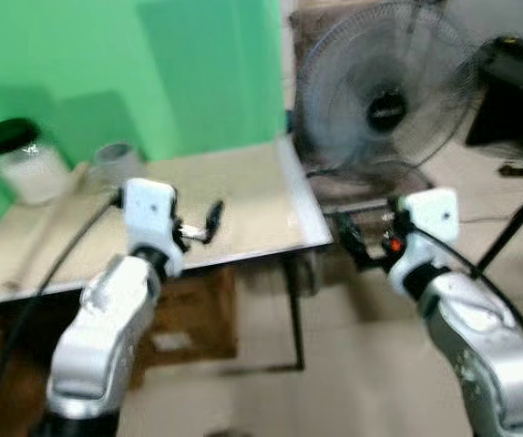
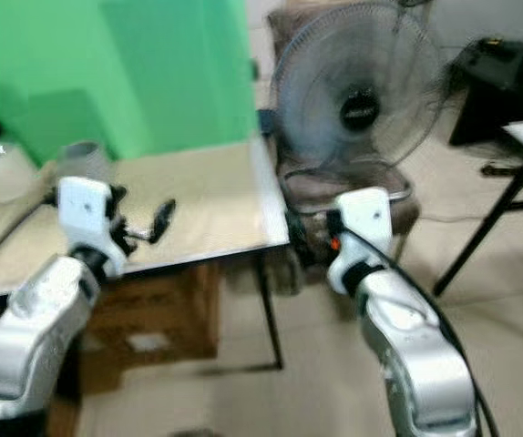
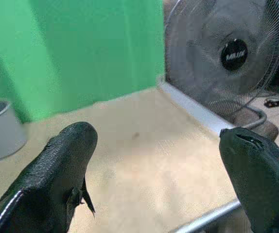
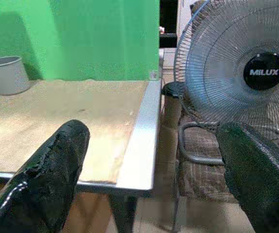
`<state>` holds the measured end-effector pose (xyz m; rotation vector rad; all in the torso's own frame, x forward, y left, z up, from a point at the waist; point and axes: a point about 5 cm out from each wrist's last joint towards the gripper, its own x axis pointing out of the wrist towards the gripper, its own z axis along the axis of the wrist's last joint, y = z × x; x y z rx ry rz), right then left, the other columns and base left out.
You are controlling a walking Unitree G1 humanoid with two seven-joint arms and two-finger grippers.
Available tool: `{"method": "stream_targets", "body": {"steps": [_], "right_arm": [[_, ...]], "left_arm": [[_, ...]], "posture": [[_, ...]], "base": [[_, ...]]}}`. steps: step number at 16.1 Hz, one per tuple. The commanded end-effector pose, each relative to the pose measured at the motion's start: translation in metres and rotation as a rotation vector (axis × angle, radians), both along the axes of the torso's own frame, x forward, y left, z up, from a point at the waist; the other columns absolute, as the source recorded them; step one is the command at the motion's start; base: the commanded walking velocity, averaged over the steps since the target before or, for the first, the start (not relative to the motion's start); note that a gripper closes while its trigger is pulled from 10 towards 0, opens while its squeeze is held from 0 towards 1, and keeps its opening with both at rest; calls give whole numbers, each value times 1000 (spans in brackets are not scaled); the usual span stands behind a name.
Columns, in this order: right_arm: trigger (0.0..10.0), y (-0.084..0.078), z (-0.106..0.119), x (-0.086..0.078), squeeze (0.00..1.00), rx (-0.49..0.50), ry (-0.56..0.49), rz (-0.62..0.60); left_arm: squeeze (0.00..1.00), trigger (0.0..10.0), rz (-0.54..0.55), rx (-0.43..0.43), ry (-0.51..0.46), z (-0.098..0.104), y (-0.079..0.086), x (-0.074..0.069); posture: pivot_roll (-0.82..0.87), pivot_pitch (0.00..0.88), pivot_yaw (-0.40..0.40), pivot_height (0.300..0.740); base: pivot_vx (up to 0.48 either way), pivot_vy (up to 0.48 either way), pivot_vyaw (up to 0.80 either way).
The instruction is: Setting the table
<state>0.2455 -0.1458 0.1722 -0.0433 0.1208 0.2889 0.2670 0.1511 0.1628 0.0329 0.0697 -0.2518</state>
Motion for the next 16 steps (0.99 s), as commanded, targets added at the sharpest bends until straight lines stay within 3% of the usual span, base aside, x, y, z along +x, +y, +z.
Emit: {"method": "stream_targets", "body": {"steps": [1, 3, 5, 8, 16], "right_arm": [[10000, 6, 3, 0, 0, 6, -11, 27], [10000, 5, 4, 1, 0, -14, -18, 31], [10000, 6, 3, 2, 0, -22, -20, 38], [10000, 5, 3, 2, 0, -25, -22, 32], [10000, 3, 4, 4, 0, -57, -40, 15]], "left_arm": [[0, 10000, 33, -1, -22, 5, 7, 1], [0, 10000, 40, -29, -56, 11, 4, 3], [0, 10000, 48, 15, -67, 12, 5, 5], [0, 10000, 63, 7, -70, 12, 7, 6], [0, 10000, 54, 3, -76, 12, 6, 7]], "posture": [[-4, 0, 82, 740], [-5, 0, 84, 740], [-4, 0, 84, 740], [-2, 0, 82, 740], [-8, 0, 85, 740]], "base": [[0, 0, 0], [0, 0, 0], [0, 0, 0], [0, 0, 581], [300, 0, 0]]}}
